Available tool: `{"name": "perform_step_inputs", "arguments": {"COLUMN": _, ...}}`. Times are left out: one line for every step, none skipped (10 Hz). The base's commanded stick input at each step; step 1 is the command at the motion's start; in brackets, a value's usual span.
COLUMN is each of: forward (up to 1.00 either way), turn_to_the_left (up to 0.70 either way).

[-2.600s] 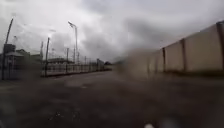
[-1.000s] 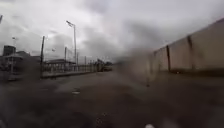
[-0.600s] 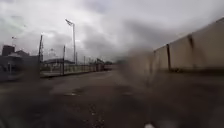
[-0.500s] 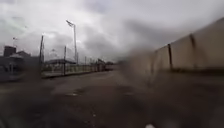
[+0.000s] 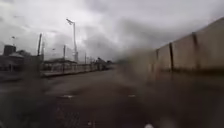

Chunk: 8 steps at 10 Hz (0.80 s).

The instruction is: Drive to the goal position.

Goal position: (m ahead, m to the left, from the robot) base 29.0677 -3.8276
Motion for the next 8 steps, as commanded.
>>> {"name": "perform_step_inputs", "arguments": {"forward": 0.5, "turn_to_the_left": 0.02}}
{"name": "perform_step_inputs", "arguments": {"forward": 0.5, "turn_to_the_left": 0.02}}
{"name": "perform_step_inputs", "arguments": {"forward": 0.5, "turn_to_the_left": 0.02}}
{"name": "perform_step_inputs", "arguments": {"forward": 0.5, "turn_to_the_left": 0.02}}
{"name": "perform_step_inputs", "arguments": {"forward": 0.5, "turn_to_the_left": 0.02}}
{"name": "perform_step_inputs", "arguments": {"forward": 0.5, "turn_to_the_left": 0.02}}
{"name": "perform_step_inputs", "arguments": {"forward": 0.5, "turn_to_the_left": 0.02}}
{"name": "perform_step_inputs", "arguments": {"forward": 0.5, "turn_to_the_left": 0.02}}
